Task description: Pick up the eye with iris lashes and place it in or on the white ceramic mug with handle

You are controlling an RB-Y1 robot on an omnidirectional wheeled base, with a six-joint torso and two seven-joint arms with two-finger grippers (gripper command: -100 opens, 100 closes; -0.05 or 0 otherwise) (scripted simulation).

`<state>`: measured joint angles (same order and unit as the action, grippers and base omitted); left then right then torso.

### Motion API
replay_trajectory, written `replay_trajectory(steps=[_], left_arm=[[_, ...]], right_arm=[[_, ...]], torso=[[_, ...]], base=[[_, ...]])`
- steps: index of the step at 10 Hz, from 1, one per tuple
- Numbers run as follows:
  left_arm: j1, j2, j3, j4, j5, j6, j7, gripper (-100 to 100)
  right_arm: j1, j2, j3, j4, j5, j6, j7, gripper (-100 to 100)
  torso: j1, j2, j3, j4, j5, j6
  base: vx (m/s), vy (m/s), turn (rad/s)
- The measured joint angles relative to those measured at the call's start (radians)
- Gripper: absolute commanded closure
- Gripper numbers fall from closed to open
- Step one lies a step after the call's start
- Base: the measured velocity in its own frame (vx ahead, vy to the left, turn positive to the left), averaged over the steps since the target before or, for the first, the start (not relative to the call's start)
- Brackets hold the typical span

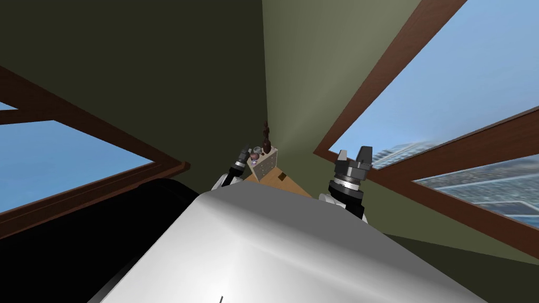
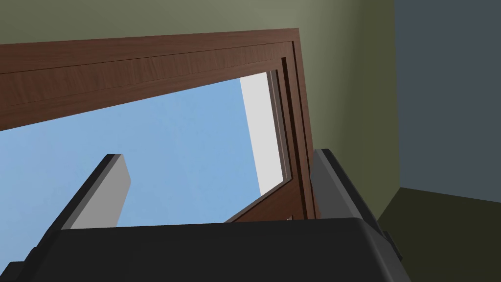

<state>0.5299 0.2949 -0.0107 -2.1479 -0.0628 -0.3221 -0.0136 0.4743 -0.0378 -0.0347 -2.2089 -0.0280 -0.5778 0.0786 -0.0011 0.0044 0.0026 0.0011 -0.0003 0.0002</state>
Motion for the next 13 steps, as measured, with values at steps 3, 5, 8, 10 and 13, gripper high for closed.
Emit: replay_trajectory(steps=[3,5,8,10,13], left_arm=[[-0.011,0.052,-0.003,0.038,-0.001,0.092,0.017,-100],[0.001,0.089,-0.007,0.053,-0.001,0.147,0.031,-100],[0.012,0.138,-0.019,0.081,-0.003,0.226,0.043,-100],[-0.005,0.175,-0.032,0.125,-0.004,0.291,0.051,-100],[-0.003,0.234,-0.042,0.16,0.003,0.37,0.067,-100]], right_arm=[[0.0,0.0,0.0,0.0,0.0,0.0,0.0,0],[0.0,0.0,0.0,0.0,0.0,0.0,0.0,0],[0.0,0.0,0.0,0.0,0.0,0.0,0.0,0],[0.0,0.0,0.0,0.0,0.0,0.0,0.0,0],[0.0,0.0,0.0,0.0,0.0,0.0,0.0,0]], torso=[[0.001,-0.002,-0.001,0.0,0.0,0.0],[0.001,-0.002,-0.001,0.0,0.0,0.0],[0.003,-0.004,-0.002,-0.001,0.001,0.0],[0.004,-0.005,-0.003,-0.001,0.001,0.0],[0.006,-0.007,-0.004,-0.001,0.001,0.0]], base=[[-0.044,-0.009,-0.07],[-0.026,0.001,-0.05],[-0.006,0.017,-0.065],[0.01,0.033,-0.095],[0.026,0.05,-0.093]])
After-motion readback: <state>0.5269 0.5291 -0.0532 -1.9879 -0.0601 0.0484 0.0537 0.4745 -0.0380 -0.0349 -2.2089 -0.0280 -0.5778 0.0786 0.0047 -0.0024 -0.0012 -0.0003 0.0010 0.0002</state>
